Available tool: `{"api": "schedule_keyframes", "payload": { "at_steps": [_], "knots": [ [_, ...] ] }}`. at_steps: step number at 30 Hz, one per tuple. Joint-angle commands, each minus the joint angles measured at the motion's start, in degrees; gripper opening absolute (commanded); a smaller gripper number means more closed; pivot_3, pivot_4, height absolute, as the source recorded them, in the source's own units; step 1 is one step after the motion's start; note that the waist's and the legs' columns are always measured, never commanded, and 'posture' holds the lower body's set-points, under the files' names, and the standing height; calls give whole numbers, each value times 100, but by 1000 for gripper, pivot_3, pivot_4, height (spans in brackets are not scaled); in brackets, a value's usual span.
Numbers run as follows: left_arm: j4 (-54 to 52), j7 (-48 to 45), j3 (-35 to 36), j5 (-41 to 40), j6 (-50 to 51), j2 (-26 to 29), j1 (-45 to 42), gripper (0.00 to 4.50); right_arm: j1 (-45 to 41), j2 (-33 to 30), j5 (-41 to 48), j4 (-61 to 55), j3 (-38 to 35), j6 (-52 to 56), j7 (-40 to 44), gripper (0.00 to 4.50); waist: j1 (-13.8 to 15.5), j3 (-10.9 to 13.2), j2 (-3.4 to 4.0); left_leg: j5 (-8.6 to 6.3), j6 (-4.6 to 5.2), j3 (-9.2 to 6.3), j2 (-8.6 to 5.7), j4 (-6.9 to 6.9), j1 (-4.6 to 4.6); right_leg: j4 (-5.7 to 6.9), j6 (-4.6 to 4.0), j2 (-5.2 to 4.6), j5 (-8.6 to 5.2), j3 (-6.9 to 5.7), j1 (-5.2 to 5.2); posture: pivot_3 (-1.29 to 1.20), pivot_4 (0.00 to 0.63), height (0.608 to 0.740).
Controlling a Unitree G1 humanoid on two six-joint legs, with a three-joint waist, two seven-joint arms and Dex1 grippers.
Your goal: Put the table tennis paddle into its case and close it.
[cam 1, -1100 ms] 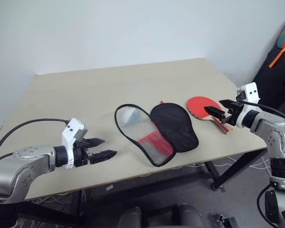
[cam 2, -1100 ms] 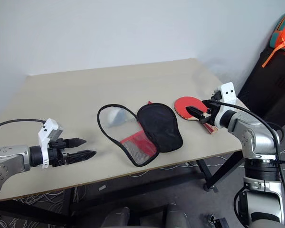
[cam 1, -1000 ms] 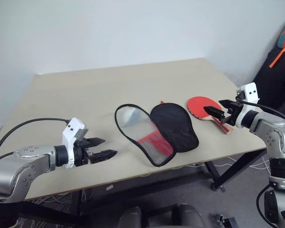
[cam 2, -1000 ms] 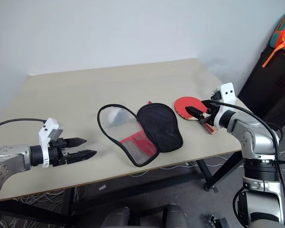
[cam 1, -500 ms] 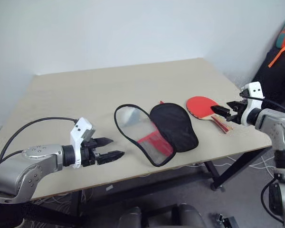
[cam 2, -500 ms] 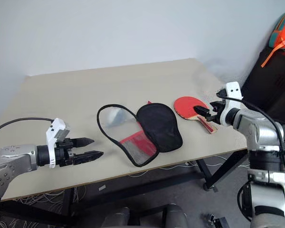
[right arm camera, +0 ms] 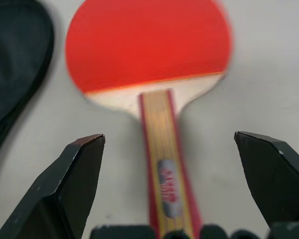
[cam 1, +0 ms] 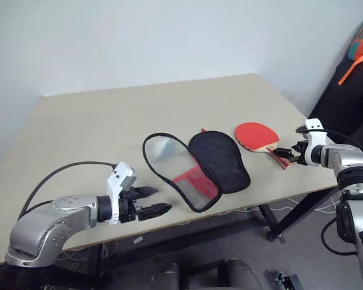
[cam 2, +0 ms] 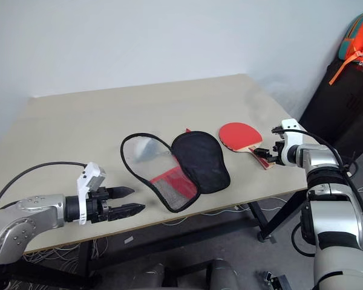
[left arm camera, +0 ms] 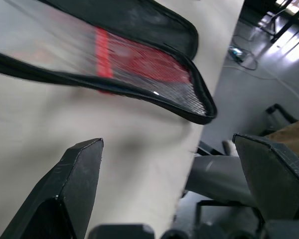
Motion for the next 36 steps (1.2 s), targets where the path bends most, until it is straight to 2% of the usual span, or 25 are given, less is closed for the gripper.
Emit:
{"api": "schedule_keyframes", "payload": {
  "at_steps": [1,17,20,24,29,32,35,36],
  "knots": [
    [-231,66,46,-10,-120,-14,-15,4409,-366,51,-157,165,-18,-333,98,4500,1,0,0,0,0,-1,0,2,0,0,-2,0,-1,0,1,0,0,724],
    [-455,282,335,-134,-138,-16,231,4409,-615,598,-665,1023,-95,-768,-483,4500,-4,-1,1,-1,-4,10,5,2,1,3,-3,5,2,7,-2,0,0,724],
    [-471,325,367,-168,-122,-9,232,4500,-606,664,-689,1091,-153,-798,-737,3891,-4,-1,1,-2,-7,15,8,2,3,3,-4,9,2,11,-2,0,0,724],
    [-520,366,402,-198,-94,2,256,4500,-605,749,-765,1110,-100,-776,-546,2542,-5,-2,0,-3,-8,22,11,0,8,3,-4,11,2,15,-3,0,0,724],
    [-483,371,437,-202,-83,42,222,4500,-630,862,-853,1174,-104,-643,-453,2542,-68,-5,-4,-4,-15,69,22,-4,15,5,-3,21,6,27,-7,0,0,724],
    [-473,377,426,-202,-72,45,176,4500,-615,944,-840,1223,-186,-556,-661,1986,-129,-7,-7,-4,-18,73,24,-9,15,6,-3,22,6,27,-9,0,0,724],
    [-482,373,441,-219,-51,62,162,4500,-615,980,-869,1230,-206,-463,-617,1096,-148,-9,-10,-4,-27,79,27,-18,22,7,-6,26,5,31,-13,0,0,724],
    [-489,369,454,-236,-41,68,157,4500,-615,987,-884,1224,-201,-451,-592,1097,-154,-9,-10,-3,-29,80,28,-21,24,7,-7,27,4,31,-13,0,0,724]
  ]
}}
